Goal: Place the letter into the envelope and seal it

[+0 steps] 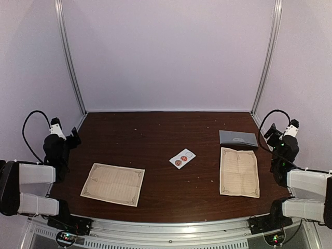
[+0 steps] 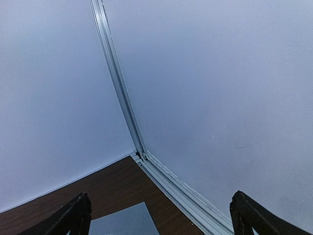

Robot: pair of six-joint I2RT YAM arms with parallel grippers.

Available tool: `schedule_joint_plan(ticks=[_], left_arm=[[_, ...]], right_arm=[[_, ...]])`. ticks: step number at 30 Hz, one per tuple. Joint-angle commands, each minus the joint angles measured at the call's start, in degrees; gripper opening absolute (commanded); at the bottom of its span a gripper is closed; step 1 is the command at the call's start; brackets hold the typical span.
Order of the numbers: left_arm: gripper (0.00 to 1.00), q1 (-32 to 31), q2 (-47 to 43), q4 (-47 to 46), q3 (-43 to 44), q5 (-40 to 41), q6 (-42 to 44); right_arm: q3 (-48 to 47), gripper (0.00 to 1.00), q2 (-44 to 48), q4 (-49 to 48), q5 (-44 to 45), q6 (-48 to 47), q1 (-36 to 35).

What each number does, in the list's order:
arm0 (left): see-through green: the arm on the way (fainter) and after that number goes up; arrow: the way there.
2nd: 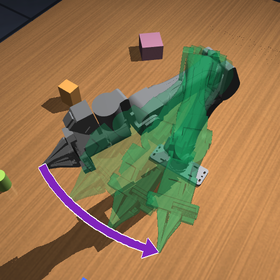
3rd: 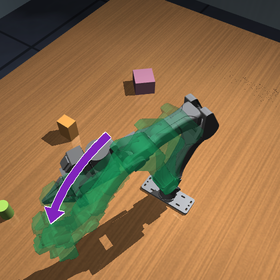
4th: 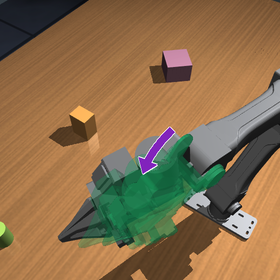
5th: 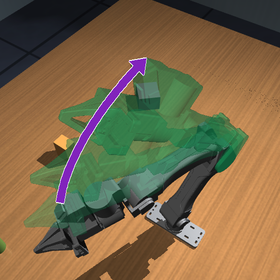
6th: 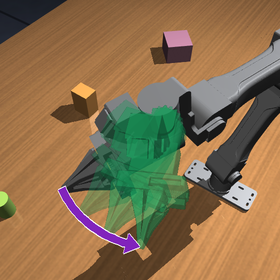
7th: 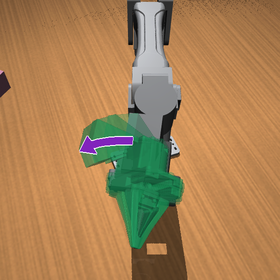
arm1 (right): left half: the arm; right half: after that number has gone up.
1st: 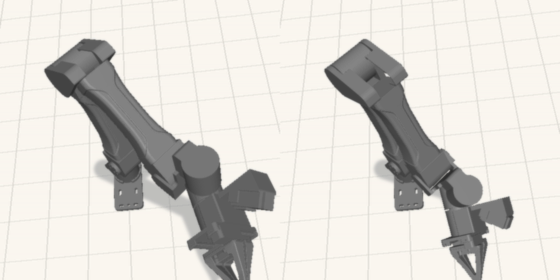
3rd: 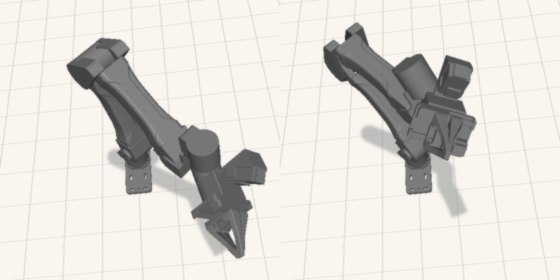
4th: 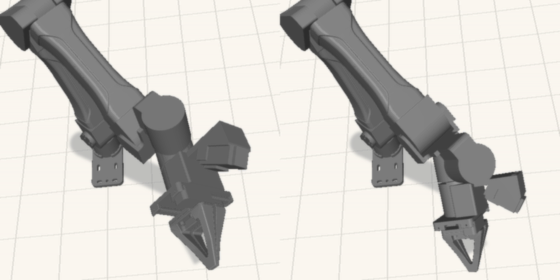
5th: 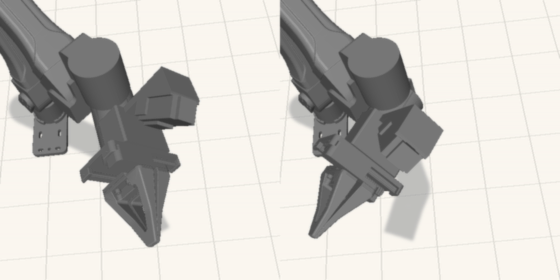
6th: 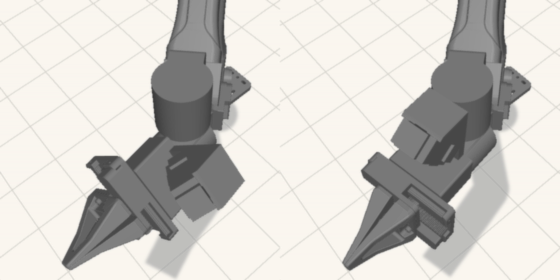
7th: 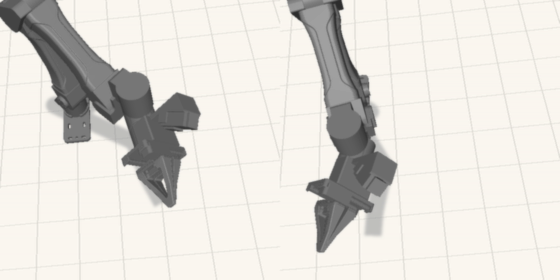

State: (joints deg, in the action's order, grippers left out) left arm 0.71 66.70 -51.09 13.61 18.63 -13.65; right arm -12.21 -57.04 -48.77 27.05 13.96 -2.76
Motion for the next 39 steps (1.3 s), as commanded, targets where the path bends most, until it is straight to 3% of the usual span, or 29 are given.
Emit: schedule_joint_plan(ticks=[1,7,10,15,18,23,26,30,34,37,39], left_arm=[[0.98,0.3,-0.6,0.1,-0.2,2.5,-0.5],[0.98,0.3,-0.6,0.4,-0.8,5.8,-2.3],[0.98,0.3,-0.3,6.0,2.2,6.6,-4.1],[0.98,0.3,-2.2,36.9,16.7,10.4,-13.6],[0.98,0.3,-7.3,45.8,20.9,2.9,-16.3],[0.98,0.3,-13.7,54.2,26.8,-19.2,-15.9],[0.98,0.3,-12.3,62.6,34.7,-28.2,-11.7],[0.98,0.3,-6.5,72.0,46.1,-34.5,-5.0],[0.98,0.3,-3.3,72.4,51.1,-26.3,-3.5],[0.98,0.3,-7.1,62.7,45.6,-20.4,-3.2],[0.98,1.3,-11.0,59.7,41.1,-22.0,-2.2]], right_arm=[[-0.6,1.0,-0.7,1.7,1.1,1.1,0.1],[-0.1,1.0,0.8,3.9,2.6,5.2,0.3],[-0.6,1.0,3.7,7.1,0.2,5.9,0.6],[-5.4,1.0,8.0,20.8,-6.1,7.1,0.7],[-7.8,1.0,9.8,28.2,-9.9,8.4,0.7],[-12.1,1.0,9.4,40.6,-16.4,11.3,0.7],[-15.0,1.0,6.1,49.9,-20.3,11.8,1.0],[-17.5,1.0,1.4,57.8,-26.4,12.1,3.3],[-16.0,1.0,-1.1,58.7,-34.8,13.2,6.6],[-14.6,1.0,-2.9,57.7,-38.4,14.0,9.1],[-13.5,0.97,-4.5,56.0,-41.6,14.3,11.0]])
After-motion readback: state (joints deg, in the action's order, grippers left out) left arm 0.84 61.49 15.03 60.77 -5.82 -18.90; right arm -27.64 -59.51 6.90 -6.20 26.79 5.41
